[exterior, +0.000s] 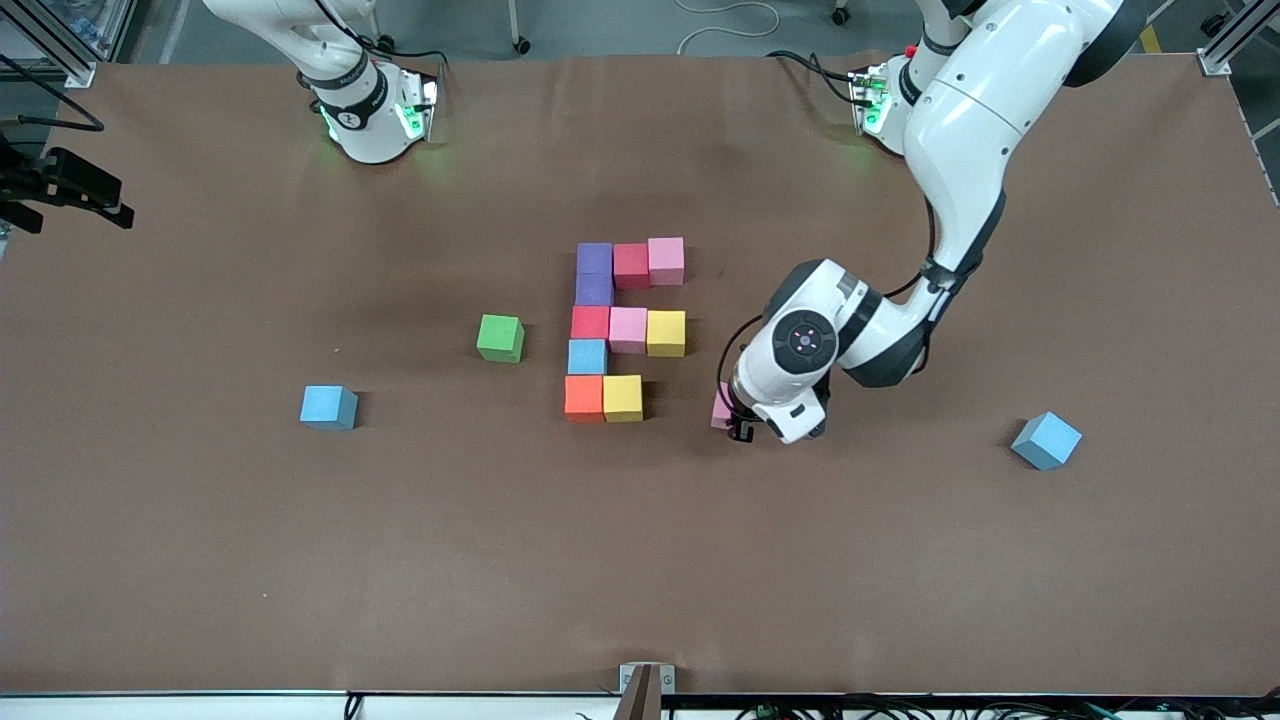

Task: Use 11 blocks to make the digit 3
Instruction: 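Carry the pink cube with the left gripper to the yellow cube, then lower the pink cube beside the yellow cube with the left gripper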

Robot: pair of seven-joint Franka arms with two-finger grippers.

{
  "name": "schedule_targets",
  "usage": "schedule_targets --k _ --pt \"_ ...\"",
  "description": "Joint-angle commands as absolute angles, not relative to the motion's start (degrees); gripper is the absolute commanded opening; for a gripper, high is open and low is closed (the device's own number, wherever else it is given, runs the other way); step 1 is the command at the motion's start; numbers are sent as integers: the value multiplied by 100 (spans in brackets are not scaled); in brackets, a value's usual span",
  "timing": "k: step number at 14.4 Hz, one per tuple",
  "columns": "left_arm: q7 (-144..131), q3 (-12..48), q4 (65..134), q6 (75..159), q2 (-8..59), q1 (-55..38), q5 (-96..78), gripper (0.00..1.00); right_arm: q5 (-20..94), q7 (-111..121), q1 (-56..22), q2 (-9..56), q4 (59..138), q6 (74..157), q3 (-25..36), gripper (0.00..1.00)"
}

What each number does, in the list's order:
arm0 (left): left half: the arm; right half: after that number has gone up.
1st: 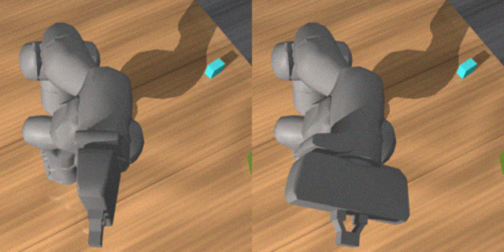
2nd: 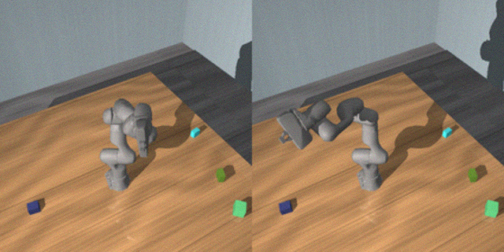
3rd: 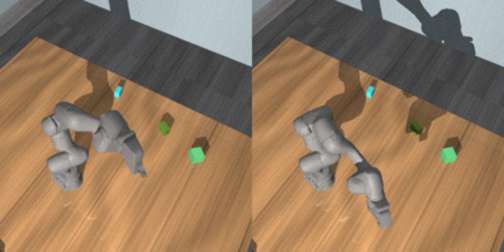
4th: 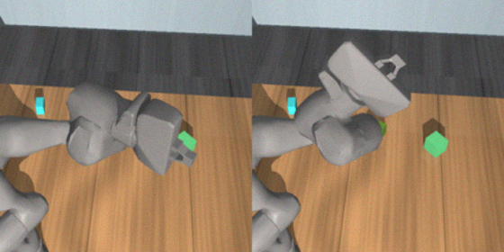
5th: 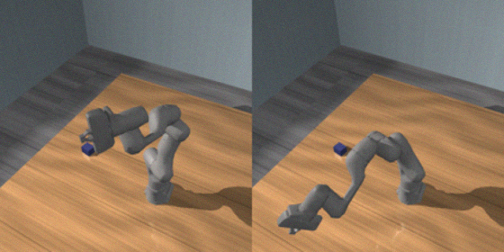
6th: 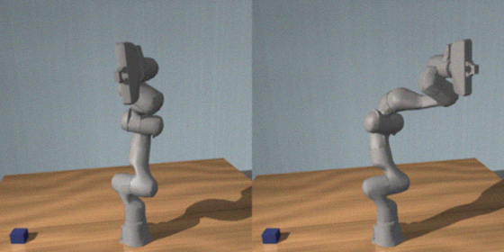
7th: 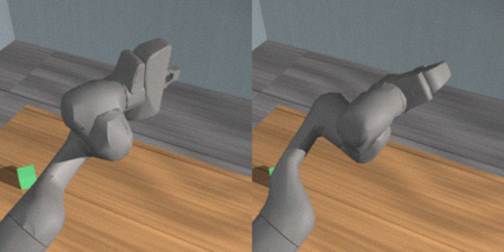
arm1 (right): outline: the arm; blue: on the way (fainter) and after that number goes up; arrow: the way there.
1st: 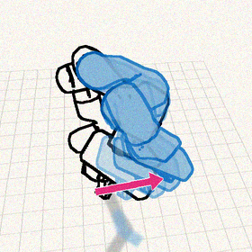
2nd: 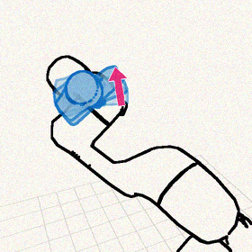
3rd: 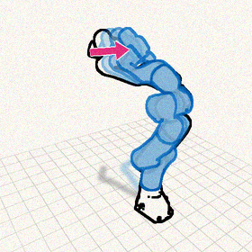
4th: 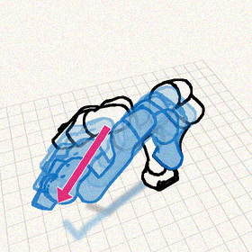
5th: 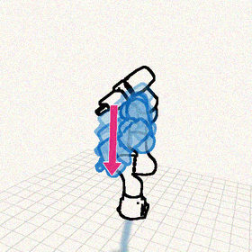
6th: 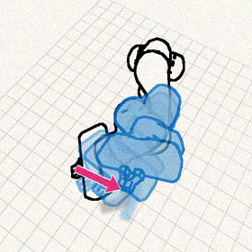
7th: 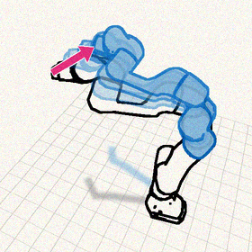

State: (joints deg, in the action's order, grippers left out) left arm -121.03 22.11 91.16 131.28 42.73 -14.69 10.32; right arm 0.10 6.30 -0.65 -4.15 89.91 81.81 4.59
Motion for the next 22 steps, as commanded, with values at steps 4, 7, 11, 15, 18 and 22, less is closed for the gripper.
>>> schedule_targets --k 4,7,11,15,18,22 --pt "-13419 2127 8526 13131 4666 -2056 958 29 44 712 -18 -501 9053 8191 448 100" --pt "-13544 2127 8394 13131 4737 -2109 949 29 44 712 -18 -501 9053 8191 448 100" --pt "-13710 2118 8174 13140 4904 -2259 949 29 44 712 -18 -501 9053 8191 448 100" --pt "-13790 2118 8156 13140 4931 -2338 949 29 44 712 -26 -501 9053 8191 448 100" --pt "-13720 2118 8156 13140 4939 -2355 958 29 44 712 -18 -501 9053 8191 448 100" --pt "-13605 2118 7981 13140 5036 -2364 976 29 44 712 -26 -501 9053 8191 448 100"
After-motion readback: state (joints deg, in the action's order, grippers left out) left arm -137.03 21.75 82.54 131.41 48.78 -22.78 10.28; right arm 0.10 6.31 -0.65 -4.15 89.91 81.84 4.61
